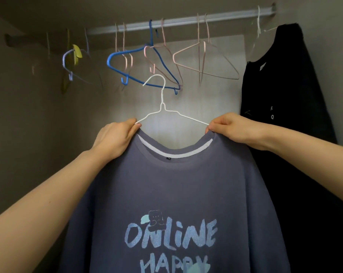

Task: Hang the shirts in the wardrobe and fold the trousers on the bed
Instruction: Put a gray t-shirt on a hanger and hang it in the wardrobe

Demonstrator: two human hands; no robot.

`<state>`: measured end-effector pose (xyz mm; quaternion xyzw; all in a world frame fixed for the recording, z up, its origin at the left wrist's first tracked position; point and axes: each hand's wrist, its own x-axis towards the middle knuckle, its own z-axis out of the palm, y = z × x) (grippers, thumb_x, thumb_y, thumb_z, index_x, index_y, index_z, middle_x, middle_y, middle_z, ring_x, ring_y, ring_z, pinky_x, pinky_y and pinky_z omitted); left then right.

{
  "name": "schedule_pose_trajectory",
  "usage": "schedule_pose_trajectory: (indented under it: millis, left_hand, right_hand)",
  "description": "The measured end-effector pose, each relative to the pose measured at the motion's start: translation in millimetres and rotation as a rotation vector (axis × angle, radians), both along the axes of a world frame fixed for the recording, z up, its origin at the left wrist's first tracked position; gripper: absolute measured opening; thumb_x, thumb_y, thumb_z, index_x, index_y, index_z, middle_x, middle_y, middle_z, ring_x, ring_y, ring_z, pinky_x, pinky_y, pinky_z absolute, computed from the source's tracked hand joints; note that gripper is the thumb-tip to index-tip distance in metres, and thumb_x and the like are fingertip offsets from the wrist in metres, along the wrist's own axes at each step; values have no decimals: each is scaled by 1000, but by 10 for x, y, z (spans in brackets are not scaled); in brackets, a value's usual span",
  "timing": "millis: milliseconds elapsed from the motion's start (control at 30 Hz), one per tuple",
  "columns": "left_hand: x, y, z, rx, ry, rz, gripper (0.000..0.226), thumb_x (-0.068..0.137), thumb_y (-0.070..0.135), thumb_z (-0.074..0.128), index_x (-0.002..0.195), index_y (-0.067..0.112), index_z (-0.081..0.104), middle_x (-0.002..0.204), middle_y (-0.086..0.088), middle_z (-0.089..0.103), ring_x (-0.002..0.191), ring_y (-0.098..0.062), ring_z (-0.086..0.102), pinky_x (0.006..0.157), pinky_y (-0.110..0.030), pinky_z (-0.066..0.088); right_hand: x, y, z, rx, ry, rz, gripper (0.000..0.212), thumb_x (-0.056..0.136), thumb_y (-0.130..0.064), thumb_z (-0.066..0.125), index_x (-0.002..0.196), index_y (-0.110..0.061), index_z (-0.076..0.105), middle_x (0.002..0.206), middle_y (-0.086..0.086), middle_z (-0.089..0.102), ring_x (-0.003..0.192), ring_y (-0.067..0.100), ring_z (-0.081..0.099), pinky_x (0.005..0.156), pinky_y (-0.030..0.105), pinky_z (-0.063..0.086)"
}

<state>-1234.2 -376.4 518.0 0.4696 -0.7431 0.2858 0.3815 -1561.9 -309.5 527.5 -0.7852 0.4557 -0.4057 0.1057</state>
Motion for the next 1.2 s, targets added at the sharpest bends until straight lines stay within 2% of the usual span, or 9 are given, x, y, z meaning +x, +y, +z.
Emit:
schedule_pose_trajectory:
  millis: [167,333,500,600,800,867,967,1033,1200]
  left_hand:
    - [103,-2,0,101,111,-43,46,102,54,32,82,17,52,79,-9,61,83,-37,57,76,-47,48]
    - [66,-51,-70,48,187,-78,44,102,50,33,74,18,44,71,-9,57,77,-40,54,73,-49,47]
    - [-14,-210,-213,78,251,-103,42,103,48,28,78,17,41,72,-9,57,78,-41,55,73,-49,47]
    - [-130,-328,-262,164,204,10,43,105,46,27,86,16,51,86,-7,61,93,-39,59,79,-44,42]
    - [-427,-475,-381,258,122,30,45,105,46,29,76,24,56,95,-12,69,89,-35,60,80,-45,52]
    - [-519,-530,-399,282,124,32,44,105,47,32,85,26,65,97,-9,70,92,-33,62,82,-43,52]
    - [-701,-565,-379,284,127,5,42,104,47,36,97,27,72,97,-6,71,93,-31,63,80,-40,53]
    - [-860,-558,-361,233,156,-32,39,103,45,40,94,27,73,93,-6,72,90,-32,64,75,-38,53]
    - [-1220,-435,-328,260,250,-215,29,100,35,49,95,22,75,96,-6,74,97,-33,65,81,-40,53]
  right_hand:
    - [-226,66,-25,-68,-123,-21,32,99,-27,51,80,-20,75,83,-2,74,79,13,67,74,27,52]
    - [-434,232,15,247,-209,107,43,97,-41,52,97,-6,77,104,17,73,97,31,70,91,40,54]
    - [-322,379,-66,281,-209,227,33,98,-28,53,97,-2,73,95,13,72,83,21,69,71,28,56]
    - [-205,444,-53,287,-209,254,27,100,-24,51,96,-6,71,94,10,68,83,17,64,76,29,52]
    - [-143,642,-13,332,27,111,21,100,-26,53,96,-15,70,91,0,66,82,11,61,72,23,49]
    - [-97,718,-33,118,270,-110,21,100,-27,52,97,-16,69,86,-4,66,79,9,63,64,20,49]
    - [-11,757,-127,-276,574,-418,24,97,-27,46,91,-11,62,82,4,62,82,27,62,74,37,53]
    - [32,801,-142,-316,486,-455,23,94,-26,47,86,-11,63,79,5,63,79,29,62,72,41,54]
    - [-62,880,90,-150,30,-475,27,94,-15,52,83,-3,73,71,-8,64,68,9,60,51,14,43]
